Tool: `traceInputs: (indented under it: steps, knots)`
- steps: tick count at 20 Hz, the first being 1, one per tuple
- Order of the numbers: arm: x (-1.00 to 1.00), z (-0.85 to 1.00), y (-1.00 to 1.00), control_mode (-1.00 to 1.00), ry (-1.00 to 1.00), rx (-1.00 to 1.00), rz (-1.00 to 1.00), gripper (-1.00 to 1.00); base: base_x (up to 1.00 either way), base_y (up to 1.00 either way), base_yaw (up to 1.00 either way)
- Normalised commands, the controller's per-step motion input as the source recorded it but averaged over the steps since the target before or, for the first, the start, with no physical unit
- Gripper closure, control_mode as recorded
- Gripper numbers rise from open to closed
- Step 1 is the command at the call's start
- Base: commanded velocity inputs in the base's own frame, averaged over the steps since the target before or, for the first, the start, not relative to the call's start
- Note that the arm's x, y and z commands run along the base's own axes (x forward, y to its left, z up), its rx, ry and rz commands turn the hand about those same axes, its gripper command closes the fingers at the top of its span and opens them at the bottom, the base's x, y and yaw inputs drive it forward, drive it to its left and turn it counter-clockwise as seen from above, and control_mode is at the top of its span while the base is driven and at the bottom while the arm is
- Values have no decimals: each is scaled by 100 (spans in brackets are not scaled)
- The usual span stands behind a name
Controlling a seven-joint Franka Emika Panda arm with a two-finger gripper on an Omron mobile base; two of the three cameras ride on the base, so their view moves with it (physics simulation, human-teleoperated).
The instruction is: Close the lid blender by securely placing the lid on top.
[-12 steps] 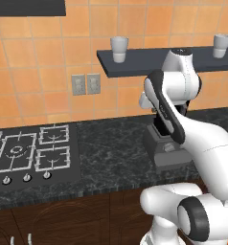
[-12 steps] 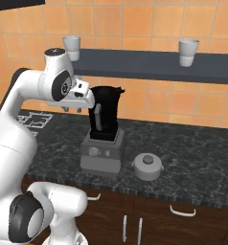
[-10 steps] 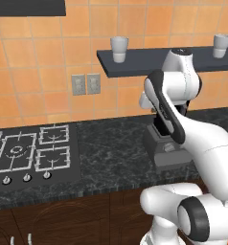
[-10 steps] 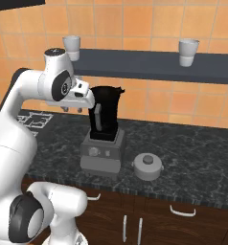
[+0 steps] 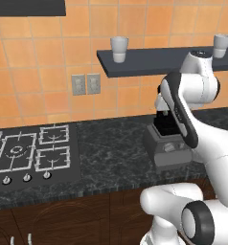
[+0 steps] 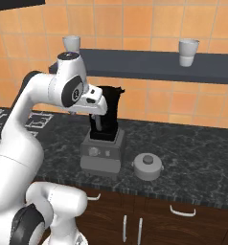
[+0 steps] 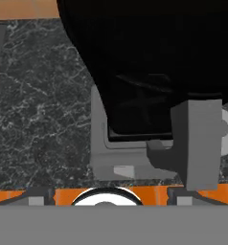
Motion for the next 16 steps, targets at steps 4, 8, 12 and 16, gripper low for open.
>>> traceInputs:
  steps: [4,8,12,16]
  knots:
    - [-24,-12,-60,-100,0,0,-11,-100,0,0,0]
    - [-36,-38,-72,-100,0,0,-19,-100,0,0,0]
    - [-34,-45,-77,-100,0,0,-23,-100,0,0,0]
    - [-9,-45,-65,-100,0,0,-19,-100,0,0,0]
